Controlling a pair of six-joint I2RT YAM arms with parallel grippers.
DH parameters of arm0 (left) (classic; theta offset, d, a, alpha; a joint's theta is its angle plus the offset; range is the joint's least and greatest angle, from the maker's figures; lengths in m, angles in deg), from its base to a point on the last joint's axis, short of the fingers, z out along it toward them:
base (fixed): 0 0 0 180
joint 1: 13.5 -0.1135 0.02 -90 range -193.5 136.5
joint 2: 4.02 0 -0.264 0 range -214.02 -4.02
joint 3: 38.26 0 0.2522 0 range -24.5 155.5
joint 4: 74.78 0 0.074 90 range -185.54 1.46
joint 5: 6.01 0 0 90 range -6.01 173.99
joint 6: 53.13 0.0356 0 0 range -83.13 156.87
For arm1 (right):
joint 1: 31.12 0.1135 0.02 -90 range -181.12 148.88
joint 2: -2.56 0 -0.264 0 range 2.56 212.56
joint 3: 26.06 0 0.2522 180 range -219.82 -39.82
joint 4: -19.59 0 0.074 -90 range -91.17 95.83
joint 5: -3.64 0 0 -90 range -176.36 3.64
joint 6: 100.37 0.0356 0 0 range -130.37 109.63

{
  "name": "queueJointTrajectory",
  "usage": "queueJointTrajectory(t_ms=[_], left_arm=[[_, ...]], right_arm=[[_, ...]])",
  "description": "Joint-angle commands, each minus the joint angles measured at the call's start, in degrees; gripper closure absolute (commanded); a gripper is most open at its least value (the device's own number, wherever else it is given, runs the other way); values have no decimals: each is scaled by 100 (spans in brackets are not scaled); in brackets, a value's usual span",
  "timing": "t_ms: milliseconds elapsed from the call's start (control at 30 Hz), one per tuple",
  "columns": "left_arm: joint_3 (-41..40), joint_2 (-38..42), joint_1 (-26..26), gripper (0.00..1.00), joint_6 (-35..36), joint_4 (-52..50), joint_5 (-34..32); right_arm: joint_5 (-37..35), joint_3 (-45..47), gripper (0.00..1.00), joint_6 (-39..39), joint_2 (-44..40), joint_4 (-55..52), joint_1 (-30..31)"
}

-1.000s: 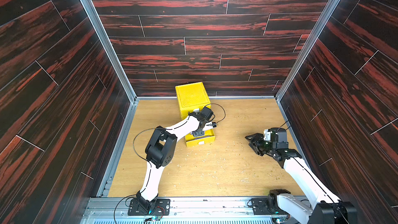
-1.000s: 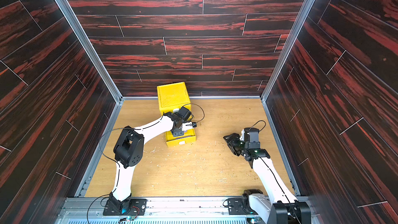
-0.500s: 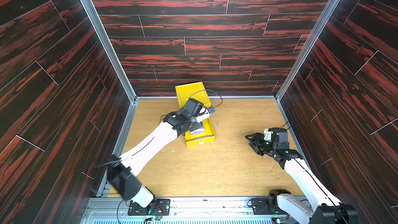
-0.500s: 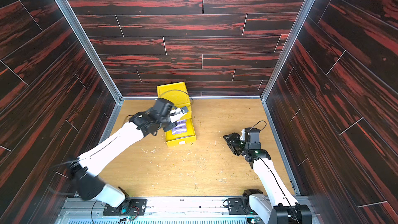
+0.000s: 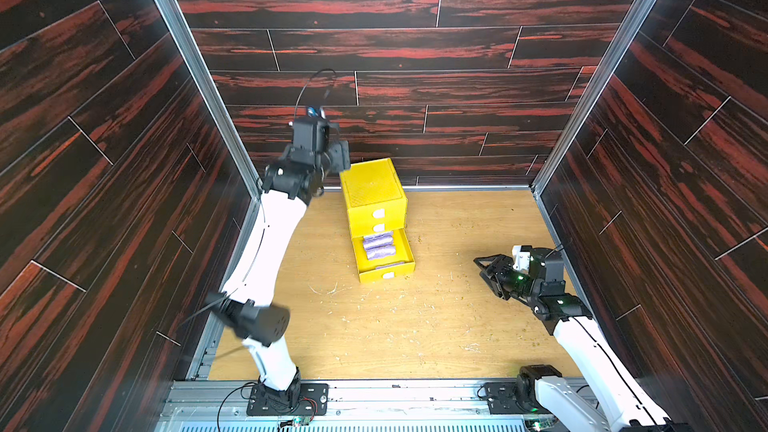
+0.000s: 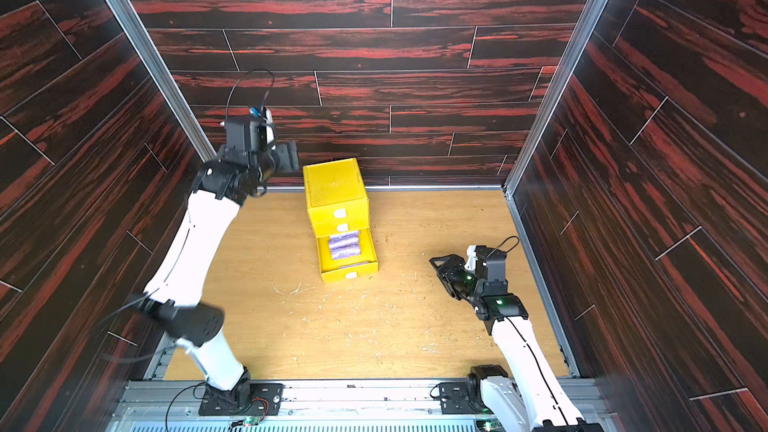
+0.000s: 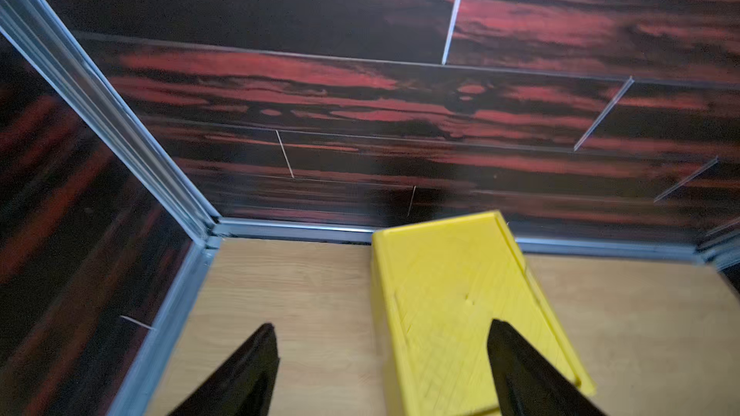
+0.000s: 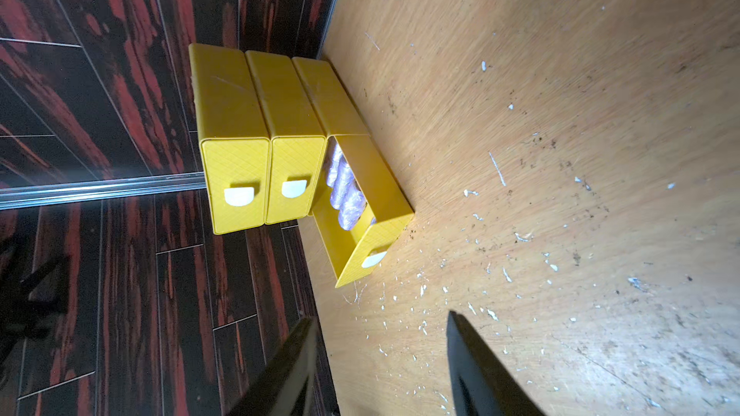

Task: Sort the rolls of trash bags by color and place them into the drawer
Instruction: Place the roll of trash bags in the drawer, then close the drawer in the storage box.

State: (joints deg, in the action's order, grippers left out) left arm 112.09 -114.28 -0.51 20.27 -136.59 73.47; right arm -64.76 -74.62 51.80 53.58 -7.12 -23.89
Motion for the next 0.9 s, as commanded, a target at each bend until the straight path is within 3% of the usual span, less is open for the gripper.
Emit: queueJointTrajectory(t_ms=[0, 100, 167, 267, 467, 733, 867], left_arm=[[1431, -1285, -593, 0, -1591, -1631, 1670], [737, -1486, -916, 0, -2282, -557, 2979], [1207, -1841, -939, 0, -2221, -775, 3121], [1046, -1956, -948, 0, -2247, -528, 3365], [931, -2225, -949, 0, -2185, -526, 3429], [902, -2316, -948, 13, -1924, -685, 3285], [861, -2347, -948, 19, -1692, -860, 3272]], right_arm=[[53, 144, 43, 110, -116, 84, 176], [10, 180, 42, 42, -91, 127, 262], [10, 194, 42, -27, -41, 135, 260], [22, 220, 42, -69, 54, 172, 268], [77, 396, 42, 18, 157, 461, 300], [73, 381, 45, -141, 325, 723, 377], [-275, 544, 45, -34, 232, 1236, 772]])
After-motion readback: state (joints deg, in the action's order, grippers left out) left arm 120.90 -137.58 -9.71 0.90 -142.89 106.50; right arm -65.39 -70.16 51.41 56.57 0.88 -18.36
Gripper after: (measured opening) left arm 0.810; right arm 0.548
